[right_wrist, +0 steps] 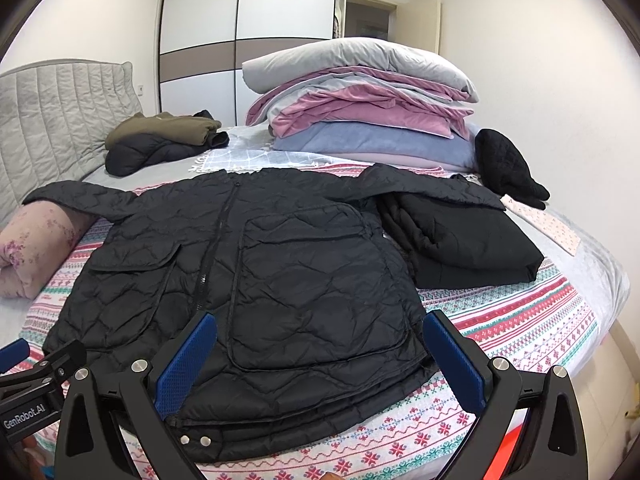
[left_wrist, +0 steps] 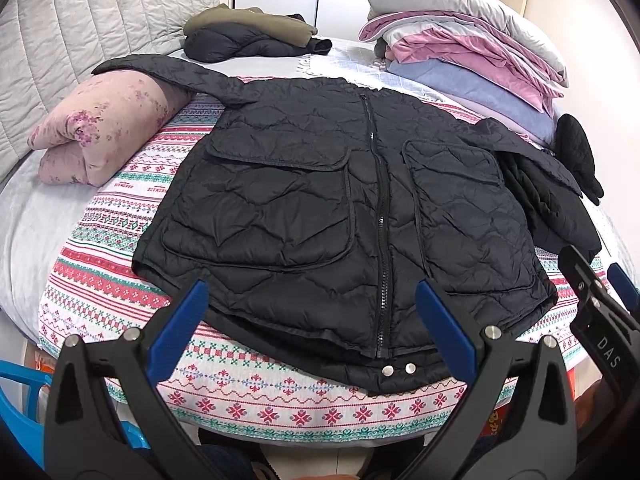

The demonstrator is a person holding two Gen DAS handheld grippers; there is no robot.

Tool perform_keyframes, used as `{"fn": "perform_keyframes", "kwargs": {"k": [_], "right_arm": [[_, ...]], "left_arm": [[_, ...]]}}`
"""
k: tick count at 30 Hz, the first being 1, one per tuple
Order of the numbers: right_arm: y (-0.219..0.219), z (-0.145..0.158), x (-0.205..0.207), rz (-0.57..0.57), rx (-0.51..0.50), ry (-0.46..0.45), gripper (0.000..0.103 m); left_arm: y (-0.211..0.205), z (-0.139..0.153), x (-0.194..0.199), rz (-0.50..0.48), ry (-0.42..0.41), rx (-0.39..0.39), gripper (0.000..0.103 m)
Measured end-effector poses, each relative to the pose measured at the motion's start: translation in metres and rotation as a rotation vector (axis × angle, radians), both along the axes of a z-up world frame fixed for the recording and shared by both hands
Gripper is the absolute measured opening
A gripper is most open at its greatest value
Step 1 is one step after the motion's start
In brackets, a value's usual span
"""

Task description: Fold large clothes

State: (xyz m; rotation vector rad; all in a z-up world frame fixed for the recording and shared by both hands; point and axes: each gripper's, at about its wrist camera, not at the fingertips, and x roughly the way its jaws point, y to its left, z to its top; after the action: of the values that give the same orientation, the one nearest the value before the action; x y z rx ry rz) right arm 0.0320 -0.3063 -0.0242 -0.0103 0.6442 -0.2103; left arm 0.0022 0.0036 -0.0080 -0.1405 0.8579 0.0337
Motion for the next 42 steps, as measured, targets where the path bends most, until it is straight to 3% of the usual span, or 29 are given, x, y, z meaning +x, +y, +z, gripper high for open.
{"fn": "perform_keyframes", "kwargs": {"k": [15,22,28,32,36,39,42], "right_arm": [[-0.004,0.000,-0.001,0.004,0.002,0.005,0.103],[-0.027,-0.010,0.011,-0.013,0.024,0.049,0.103],[-0.087,-0.029,0.026,-0.089,0.178,0.137,0.103],[-0.121,-0.048,0.033,-0.091,0.357,0.226,0.103],[-0.151,-0.066,0.032,-0.162,0.500,0.262,0.103],[-0.164,-0.079,0.035,-0.208,0.519,0.294,0.103],[-0.175,-0.097,0.044,-0.233,0.530,0.358,0.103]], "left_arm": [[0.004,-0.004,-0.001,0.001,0.004,0.004,0.103],[0.030,-0.010,0.005,0.055,0.049,0.013,0.103],[0.071,-0.023,0.008,0.144,0.095,-0.020,0.103],[0.097,-0.034,0.013,0.201,0.131,-0.057,0.103],[0.122,-0.049,0.020,0.254,0.171,-0.108,0.103],[0.131,-0.061,0.026,0.252,0.195,-0.158,0.102],[0.137,-0.069,0.033,0.275,0.218,-0.144,0.094]]}}
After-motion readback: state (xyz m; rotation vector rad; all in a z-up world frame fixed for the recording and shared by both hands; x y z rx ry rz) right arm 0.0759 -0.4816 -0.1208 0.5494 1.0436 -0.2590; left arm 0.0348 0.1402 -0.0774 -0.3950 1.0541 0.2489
